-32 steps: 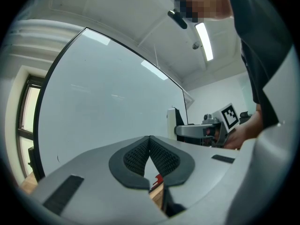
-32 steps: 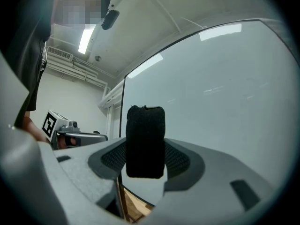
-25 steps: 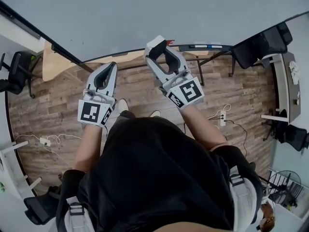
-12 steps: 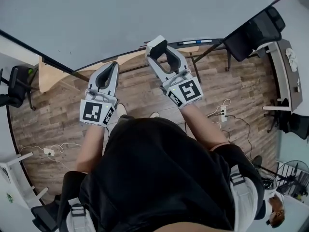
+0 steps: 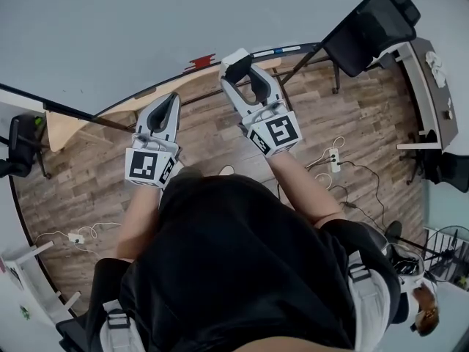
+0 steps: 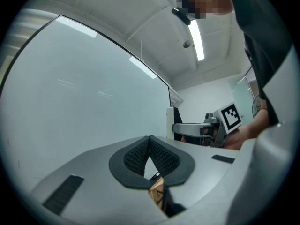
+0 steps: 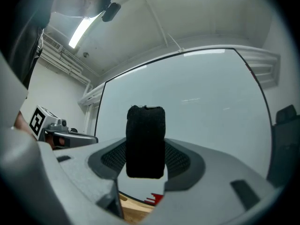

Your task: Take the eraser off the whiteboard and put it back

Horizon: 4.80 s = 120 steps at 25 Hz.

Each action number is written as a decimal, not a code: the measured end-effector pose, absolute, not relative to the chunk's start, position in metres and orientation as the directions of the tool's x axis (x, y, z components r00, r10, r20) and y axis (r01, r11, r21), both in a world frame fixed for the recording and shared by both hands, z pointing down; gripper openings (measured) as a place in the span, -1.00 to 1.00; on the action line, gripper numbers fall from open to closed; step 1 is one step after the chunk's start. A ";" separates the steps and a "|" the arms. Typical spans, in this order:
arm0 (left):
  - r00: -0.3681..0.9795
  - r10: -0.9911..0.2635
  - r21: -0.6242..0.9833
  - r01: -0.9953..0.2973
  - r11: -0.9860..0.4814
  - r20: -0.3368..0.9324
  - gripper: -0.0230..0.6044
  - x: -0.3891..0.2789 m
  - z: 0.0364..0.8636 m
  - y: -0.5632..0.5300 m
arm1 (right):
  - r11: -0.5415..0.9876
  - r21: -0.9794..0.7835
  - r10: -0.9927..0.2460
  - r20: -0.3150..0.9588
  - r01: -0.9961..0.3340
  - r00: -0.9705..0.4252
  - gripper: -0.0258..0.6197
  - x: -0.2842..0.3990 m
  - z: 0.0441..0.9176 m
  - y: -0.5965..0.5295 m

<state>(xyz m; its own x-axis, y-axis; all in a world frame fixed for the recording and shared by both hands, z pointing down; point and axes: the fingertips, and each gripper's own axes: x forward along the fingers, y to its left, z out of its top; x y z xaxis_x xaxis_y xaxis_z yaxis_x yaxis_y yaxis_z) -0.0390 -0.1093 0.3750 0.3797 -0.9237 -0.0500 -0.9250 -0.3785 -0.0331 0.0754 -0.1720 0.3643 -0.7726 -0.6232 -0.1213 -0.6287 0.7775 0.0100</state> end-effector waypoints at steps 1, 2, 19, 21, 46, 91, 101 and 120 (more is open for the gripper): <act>0.385 -0.921 -0.025 -0.923 -0.384 -0.052 -0.94 -0.034 0.377 -0.113 | 0.772 0.008 -0.631 -0.124 -0.636 -0.766 -0.22 0.080 0.366 -0.176; 0.391 -0.919 -0.020 -0.920 -0.390 -0.053 -0.94 -0.029 0.379 -0.117 | 0.766 0.006 -0.637 -0.125 -0.643 -0.761 -0.22 0.084 0.368 -0.179; 0.506 -0.860 -0.010 -0.862 -0.507 -0.060 -0.94 -0.009 0.394 -0.221 | 0.684 0.017 -0.726 -0.087 -0.730 -0.682 -0.22 0.083 0.402 -0.272; 0.518 -0.853 -0.012 -0.855 -0.518 -0.061 -0.94 -0.011 0.393 -0.233 | 0.670 0.019 -0.739 -0.079 -0.742 -0.669 -0.22 0.080 0.405 -0.283; 0.609 -0.793 0.032 -0.792 -0.609 -0.007 -0.94 -0.024 0.420 -0.310 | 0.581 -0.029 -0.814 -0.027 -0.813 -0.580 -0.22 0.043 0.453 -0.377; 0.603 -0.798 -0.019 -0.798 -0.602 -0.019 -0.94 0.015 0.393 -0.256 | 0.747 -0.070 -0.665 -0.041 -0.661 -0.746 -0.36 0.104 0.393 -0.282; 0.596 -0.802 -0.017 -0.803 -0.596 -0.036 -0.94 0.023 0.382 -0.254 | 0.730 -0.022 -0.681 -0.100 -0.683 -0.725 -0.86 0.117 0.370 -0.276; 0.581 -0.814 -0.027 -0.814 -0.581 -0.014 -0.94 0.018 0.390 -0.253 | 0.721 -0.005 -0.692 -0.059 -0.693 -0.719 -0.92 0.131 0.382 -0.272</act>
<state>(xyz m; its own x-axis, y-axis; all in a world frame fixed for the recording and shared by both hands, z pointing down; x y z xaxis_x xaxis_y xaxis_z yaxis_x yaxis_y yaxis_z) 0.0176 -0.2534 0.3901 0.5811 -0.8137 -0.0140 -0.8137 -0.5806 -0.0270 0.1313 -0.2723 0.3817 -0.7194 -0.6920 -0.0595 -0.6931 0.7209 -0.0047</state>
